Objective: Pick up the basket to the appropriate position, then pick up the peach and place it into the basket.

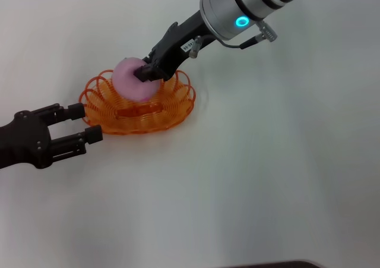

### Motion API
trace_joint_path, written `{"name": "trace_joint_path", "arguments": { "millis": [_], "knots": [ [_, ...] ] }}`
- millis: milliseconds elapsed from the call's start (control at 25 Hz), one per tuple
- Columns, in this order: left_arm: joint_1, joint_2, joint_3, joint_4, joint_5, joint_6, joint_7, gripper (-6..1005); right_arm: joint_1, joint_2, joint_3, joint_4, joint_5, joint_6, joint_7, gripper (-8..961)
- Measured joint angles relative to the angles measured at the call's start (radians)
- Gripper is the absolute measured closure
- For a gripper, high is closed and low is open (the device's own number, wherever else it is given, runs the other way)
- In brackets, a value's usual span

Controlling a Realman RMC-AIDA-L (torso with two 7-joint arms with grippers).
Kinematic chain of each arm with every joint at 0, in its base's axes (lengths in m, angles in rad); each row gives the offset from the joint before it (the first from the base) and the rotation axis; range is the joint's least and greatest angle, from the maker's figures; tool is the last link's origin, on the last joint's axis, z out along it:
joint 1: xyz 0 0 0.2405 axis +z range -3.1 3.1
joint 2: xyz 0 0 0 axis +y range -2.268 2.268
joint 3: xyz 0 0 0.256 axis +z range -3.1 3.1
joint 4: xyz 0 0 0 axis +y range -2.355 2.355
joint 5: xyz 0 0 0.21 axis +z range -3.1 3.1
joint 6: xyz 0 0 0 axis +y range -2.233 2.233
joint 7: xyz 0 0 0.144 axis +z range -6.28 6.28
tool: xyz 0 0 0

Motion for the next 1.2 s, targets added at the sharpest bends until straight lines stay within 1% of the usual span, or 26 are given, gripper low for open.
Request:
{"name": "trace_joint_path", "arguments": {
  "millis": [400,600,720,800,880,920,1000,1080,1200],
  "knots": [
    [-0.001,-0.003,0.003,0.0,0.0,-0.001,-0.002,265,0.0,0.0,-0.008,0.004,0.016,-0.009,0.003,759],
    [-0.002,-0.003,0.003,-0.004,0.0,-0.001,-0.002,264,-0.001,0.0,-0.013,0.005,0.016,-0.009,0.004,569],
    [-0.003,-0.003,0.003,-0.007,0.0,-0.001,-0.002,264,-0.007,0.0,-0.012,-0.001,0.025,-0.011,0.005,326],
    [-0.003,-0.003,0.0,-0.007,-0.002,-0.001,-0.002,264,-0.02,-0.006,-0.002,-0.011,0.051,-0.013,0.0,243],
    [-0.003,-0.002,-0.007,-0.009,-0.007,-0.001,-0.001,264,-0.049,-0.012,0.026,-0.036,0.088,-0.026,-0.021,160],
    [-0.003,-0.003,-0.009,-0.009,-0.009,-0.002,0.0,264,-0.072,-0.013,0.062,-0.06,0.111,-0.043,-0.041,119],
    [-0.004,-0.003,-0.014,-0.01,-0.011,-0.004,0.001,264,-0.127,-0.012,0.148,-0.104,0.174,-0.077,-0.101,98],
    [-0.005,-0.004,-0.016,-0.01,-0.011,-0.007,0.001,264,-0.193,-0.011,0.235,-0.12,0.291,-0.118,-0.192,78],
    [-0.005,-0.004,-0.019,-0.01,-0.011,-0.01,0.001,264,-0.297,-0.014,0.357,-0.08,0.501,-0.175,-0.378,46]
  ]
}}
